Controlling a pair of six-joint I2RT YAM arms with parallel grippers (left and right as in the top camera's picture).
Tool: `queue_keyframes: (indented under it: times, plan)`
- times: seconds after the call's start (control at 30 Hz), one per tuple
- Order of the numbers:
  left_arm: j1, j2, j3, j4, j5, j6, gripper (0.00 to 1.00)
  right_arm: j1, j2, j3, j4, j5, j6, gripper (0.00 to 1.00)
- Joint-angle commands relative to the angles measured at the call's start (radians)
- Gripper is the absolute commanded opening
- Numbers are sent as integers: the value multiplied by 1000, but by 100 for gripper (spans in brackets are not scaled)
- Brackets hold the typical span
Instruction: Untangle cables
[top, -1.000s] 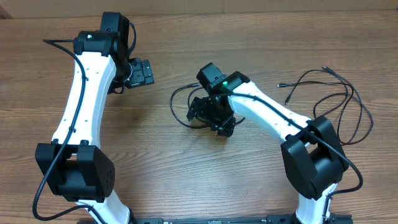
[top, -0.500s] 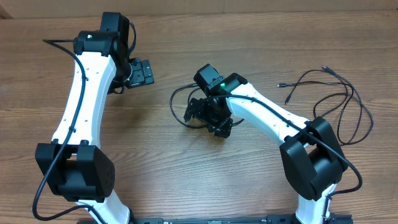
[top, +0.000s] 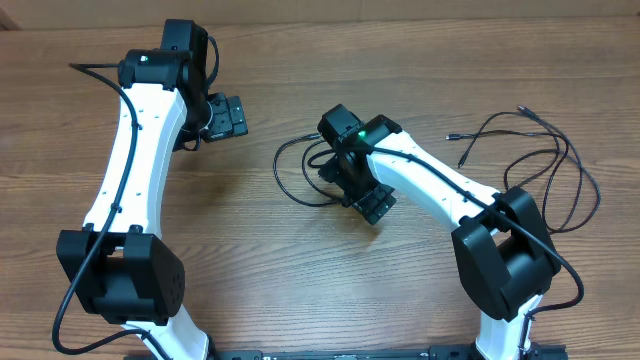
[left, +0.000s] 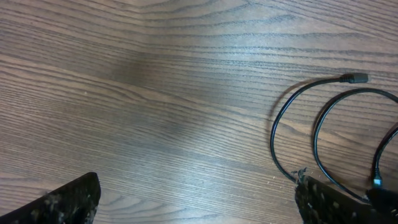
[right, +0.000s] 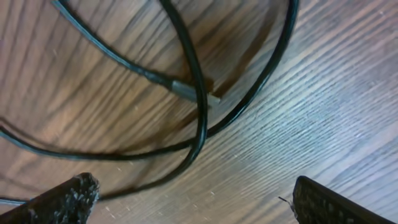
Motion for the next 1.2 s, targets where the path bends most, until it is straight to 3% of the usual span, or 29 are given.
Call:
queue_keyframes:
  times: [0.0,0.5,0.57,0.63,0.7,0.8,1.0,1.07,1.17]
  plan:
    - [-5,10,-4,1,5,-18,100,-5,-8,-2,-7,77,167,100]
    - [-5,10,-4,1,5,-18,100,-6,43,-2,-31,105,196,100]
    - [-5,10,-4,1,5,-18,100,-5,43,-2,-28,105,196,89]
    - [-5,10,-4,1,5,-18,100,-5,43,-2,-26,105,196,69]
    - [-5,10,-4,1,5,-18,100,-5,43,-2,-26,105,196,57]
    - [-5,10,-4,0,5,-18,100,-5,43,-2,-21,110,196,24]
    - [-5,10,-4,0,5,-18,100,-5,43,-2,3,140,193,21]
    - [-5,10,-4,1,5,-18,100,-5,47,-2,3,140,193,27]
    - [-5,10,-4,1,5,-18,100,-5,52,-2,8,139,193,28]
